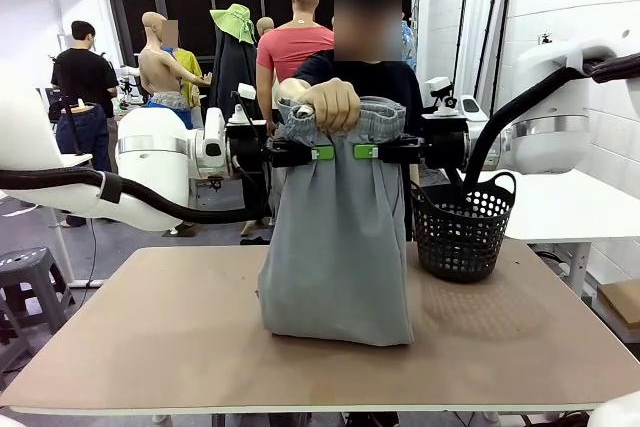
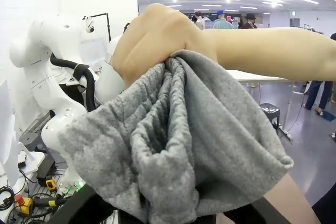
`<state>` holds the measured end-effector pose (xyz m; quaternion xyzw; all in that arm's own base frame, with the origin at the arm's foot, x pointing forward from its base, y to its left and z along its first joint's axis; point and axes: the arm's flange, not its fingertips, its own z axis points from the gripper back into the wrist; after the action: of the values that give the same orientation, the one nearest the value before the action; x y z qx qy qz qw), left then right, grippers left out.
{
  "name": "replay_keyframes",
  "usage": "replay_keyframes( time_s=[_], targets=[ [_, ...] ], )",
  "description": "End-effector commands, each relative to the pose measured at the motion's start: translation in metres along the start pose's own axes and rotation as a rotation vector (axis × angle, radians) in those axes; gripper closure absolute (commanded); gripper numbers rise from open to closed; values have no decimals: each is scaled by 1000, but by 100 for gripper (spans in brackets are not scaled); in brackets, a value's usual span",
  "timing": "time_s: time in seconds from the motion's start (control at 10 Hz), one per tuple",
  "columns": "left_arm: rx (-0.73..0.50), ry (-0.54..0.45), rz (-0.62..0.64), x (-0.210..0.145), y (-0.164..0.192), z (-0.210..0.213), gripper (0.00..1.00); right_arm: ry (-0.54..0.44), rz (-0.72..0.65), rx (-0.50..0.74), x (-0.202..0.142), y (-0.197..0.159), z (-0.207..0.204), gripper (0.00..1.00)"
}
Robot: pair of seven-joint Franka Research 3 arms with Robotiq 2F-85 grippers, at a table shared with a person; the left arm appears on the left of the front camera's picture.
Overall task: Fold the training pants.
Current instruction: Release the ends of the Training pants and then grab the overlapped ends.
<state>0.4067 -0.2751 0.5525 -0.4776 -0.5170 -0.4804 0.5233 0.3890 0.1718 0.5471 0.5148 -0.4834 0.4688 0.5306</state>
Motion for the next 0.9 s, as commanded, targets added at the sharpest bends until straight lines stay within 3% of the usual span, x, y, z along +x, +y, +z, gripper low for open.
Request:
replay_keyframes(
  time_s=[0.0,0.3,0.7,0.8],
  targets=[
    [-4,-47,-9,-2,0,-1,100,-22,6,-10,8,-7,2,100],
    [-6,-9,5,-2,-2,3,100,-15,22,-13,13,-8,7,100],
    [6,2,-29,-2,-2,2,100,85,56,0,10,-12,-1,100],
    [-22,12,36,-6,-2,5,100,29,18,-5,5,-4,7,100]
  ],
)
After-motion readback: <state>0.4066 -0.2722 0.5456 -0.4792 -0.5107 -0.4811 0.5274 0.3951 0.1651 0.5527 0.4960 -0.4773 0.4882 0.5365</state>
